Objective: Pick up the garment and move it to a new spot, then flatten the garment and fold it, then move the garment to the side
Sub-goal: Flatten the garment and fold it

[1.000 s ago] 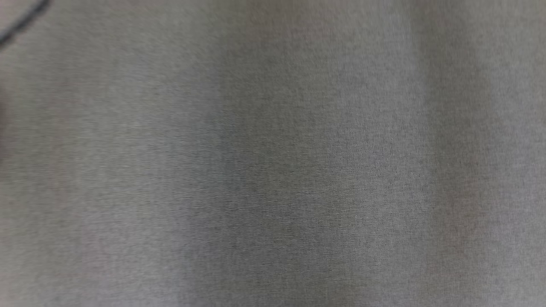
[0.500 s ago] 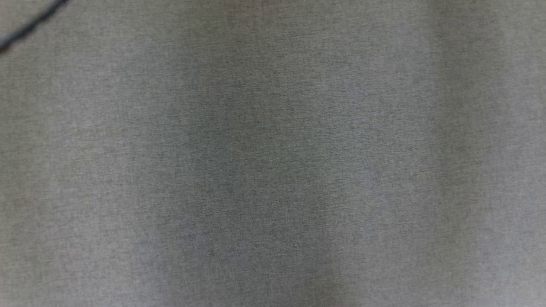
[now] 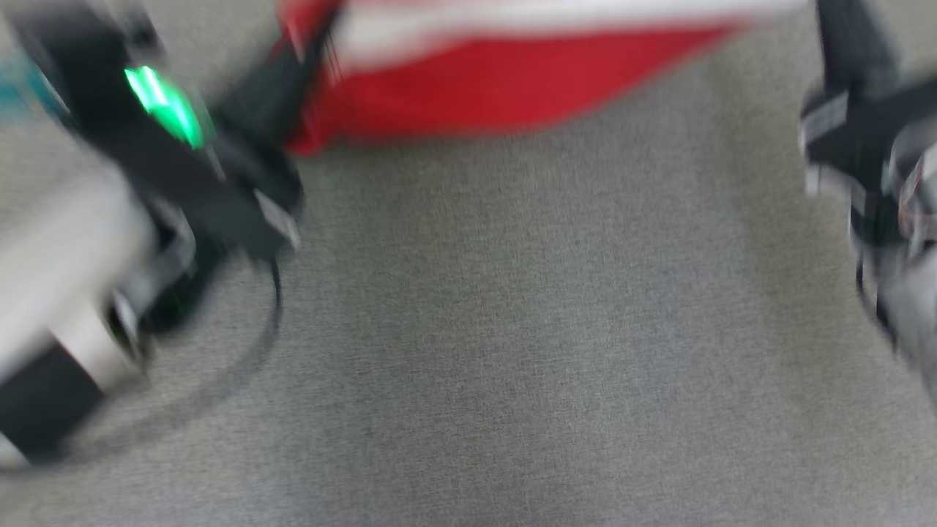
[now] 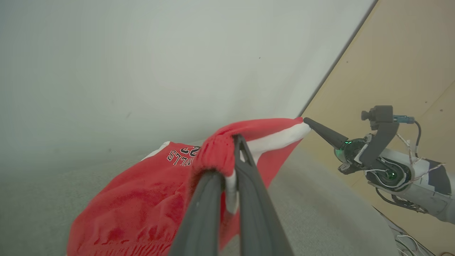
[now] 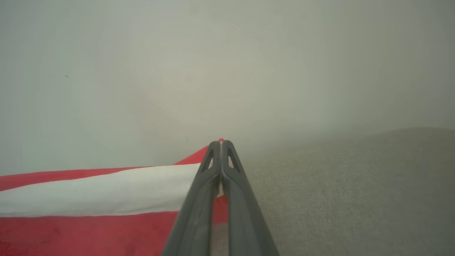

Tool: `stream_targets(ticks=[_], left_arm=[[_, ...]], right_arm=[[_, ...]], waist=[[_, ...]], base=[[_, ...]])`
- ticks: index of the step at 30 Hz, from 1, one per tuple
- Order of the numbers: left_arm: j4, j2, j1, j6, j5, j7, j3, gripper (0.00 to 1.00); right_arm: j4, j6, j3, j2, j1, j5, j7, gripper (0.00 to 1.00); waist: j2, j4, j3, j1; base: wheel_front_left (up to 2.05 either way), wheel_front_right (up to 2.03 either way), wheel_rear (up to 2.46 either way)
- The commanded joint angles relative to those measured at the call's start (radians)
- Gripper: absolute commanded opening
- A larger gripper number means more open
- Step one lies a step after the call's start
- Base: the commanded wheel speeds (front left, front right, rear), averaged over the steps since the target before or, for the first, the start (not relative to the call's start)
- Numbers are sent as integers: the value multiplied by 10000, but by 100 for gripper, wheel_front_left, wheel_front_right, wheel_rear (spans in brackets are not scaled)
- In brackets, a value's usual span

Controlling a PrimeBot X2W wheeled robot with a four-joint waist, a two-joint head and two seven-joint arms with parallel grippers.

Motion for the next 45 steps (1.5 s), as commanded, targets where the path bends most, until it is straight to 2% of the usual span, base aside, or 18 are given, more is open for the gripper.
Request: stream_targets(ticks=[1, 5, 14, 20, 24, 29, 36, 45], left_arm=[[-123, -67, 1016, 28, 320, -83, 184, 0], [-420, -492, 3310, 55, 1079, -84, 1183, 0], [-583, -1100, 7572, 25, 3189, -82, 1867, 0], [-176, -1242, 9062, 18, 4326, -83, 2093, 0], [61, -1301, 9953, 29, 4990, -83, 2619, 0], [-317, -1349, 10900, 26, 5494, -84, 3247, 0], [-706, -1455, 11851, 24, 5955, -84, 3708, 0], [-1274, -1644, 11127, 23, 5866, -84, 3396, 0]], right_arm=[[-397, 34, 84, -297, 1107, 257, -175, 0], [-1039, 32, -69, -546, 3184, 707, -496, 0], [-1976, 29, -567, -314, 6894, 704, -758, 0], [-2210, 25, -776, -139, 8619, 674, -779, 0], [-2550, 25, -841, 9, 9836, 805, -636, 0], [-3139, 25, -1206, 282, 11068, 948, -558, 0], [-3786, 23, -1908, 532, 11793, 693, -324, 0], [-4432, 25, -2930, 197, 10487, -62, 713, 0]], waist=[[1, 307, -734, 3], [1, 446, -1161, 3], [1, 495, -2280, 3], [1, 626, -2833, 3], [1, 762, -3126, 3], [1, 846, -3306, 3], [1, 875, -3365, 3], [1, 1148, -3516, 3]], base=[[0, 0, 0], [0, 0, 0], [0, 0, 0], [0, 0, 0], [0, 0, 0], [0, 0, 0], [0, 0, 0], [0, 0, 0]])
